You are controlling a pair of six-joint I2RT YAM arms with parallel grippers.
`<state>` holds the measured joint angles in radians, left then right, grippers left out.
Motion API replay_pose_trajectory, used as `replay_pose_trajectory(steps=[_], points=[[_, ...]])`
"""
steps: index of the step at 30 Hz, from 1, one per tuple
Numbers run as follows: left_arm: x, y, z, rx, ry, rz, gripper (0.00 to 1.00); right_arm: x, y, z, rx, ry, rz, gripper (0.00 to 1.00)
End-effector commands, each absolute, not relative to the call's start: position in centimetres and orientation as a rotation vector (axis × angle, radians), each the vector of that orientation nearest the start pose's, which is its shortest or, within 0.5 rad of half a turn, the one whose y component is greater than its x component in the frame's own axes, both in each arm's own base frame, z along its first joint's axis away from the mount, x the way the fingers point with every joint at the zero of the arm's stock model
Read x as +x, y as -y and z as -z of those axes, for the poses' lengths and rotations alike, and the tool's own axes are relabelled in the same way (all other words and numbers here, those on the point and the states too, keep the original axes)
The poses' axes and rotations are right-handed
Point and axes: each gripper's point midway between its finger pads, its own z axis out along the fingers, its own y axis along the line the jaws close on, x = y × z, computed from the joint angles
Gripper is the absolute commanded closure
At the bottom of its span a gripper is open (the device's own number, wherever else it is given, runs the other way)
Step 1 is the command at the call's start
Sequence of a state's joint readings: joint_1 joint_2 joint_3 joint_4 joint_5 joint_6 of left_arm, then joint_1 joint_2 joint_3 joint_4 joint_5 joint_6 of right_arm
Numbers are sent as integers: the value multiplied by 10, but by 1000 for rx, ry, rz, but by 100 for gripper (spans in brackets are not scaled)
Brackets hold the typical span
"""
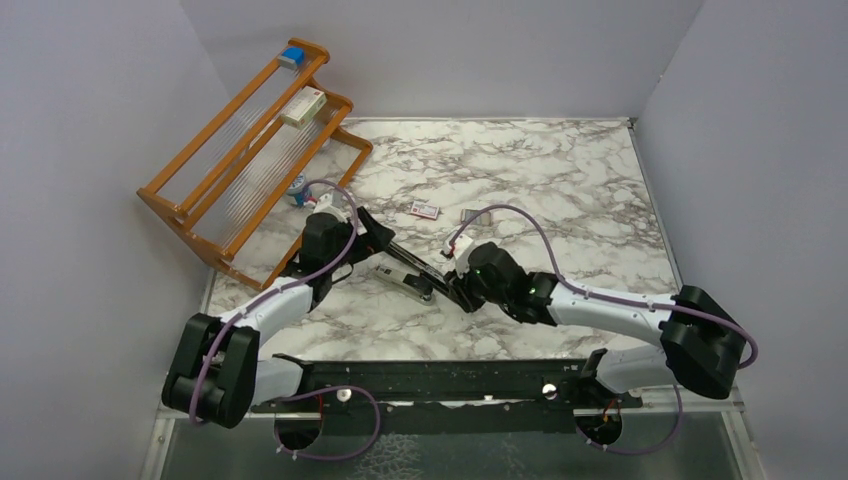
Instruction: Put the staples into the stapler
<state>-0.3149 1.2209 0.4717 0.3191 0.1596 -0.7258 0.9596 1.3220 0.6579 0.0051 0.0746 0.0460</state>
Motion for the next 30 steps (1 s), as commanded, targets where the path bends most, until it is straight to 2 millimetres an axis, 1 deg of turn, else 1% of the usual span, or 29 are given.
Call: replay_pose_trajectory(steps=[1, 3, 7, 12, 16, 23, 26, 27, 30], points=[[328, 159, -104, -315, -2097, 785, 5, 215, -263, -77, -938, -2165, -365, 56], [328, 160, -103, -313, -2103, 792, 5, 214, -262, -75, -950, -2185, -370, 56], [327, 162, -100, -310, -2111, 799, 5, 213, -259, -61, -993, -2249, -370, 57], [327, 162, -99, -309, -2115, 804, 5, 218, -256, -46, -1001, -2296, -368, 62], [327, 161, -100, -311, -2114, 806, 6, 223, -256, -41, -1004, -2312, -364, 67], [330, 159, -96, -330, -2121, 828, 5, 231, -261, -36, -1031, -2301, -370, 85], [333, 161, -94, -341, -2130, 850, 5, 238, -270, -37, -1037, -2287, -382, 97], [334, 161, -93, -345, -2132, 859, 6, 241, -273, -37, -1039, -2276, -383, 99], [341, 164, -96, -341, -2117, 886, 5, 254, -284, -35, -1053, -2231, -381, 99]])
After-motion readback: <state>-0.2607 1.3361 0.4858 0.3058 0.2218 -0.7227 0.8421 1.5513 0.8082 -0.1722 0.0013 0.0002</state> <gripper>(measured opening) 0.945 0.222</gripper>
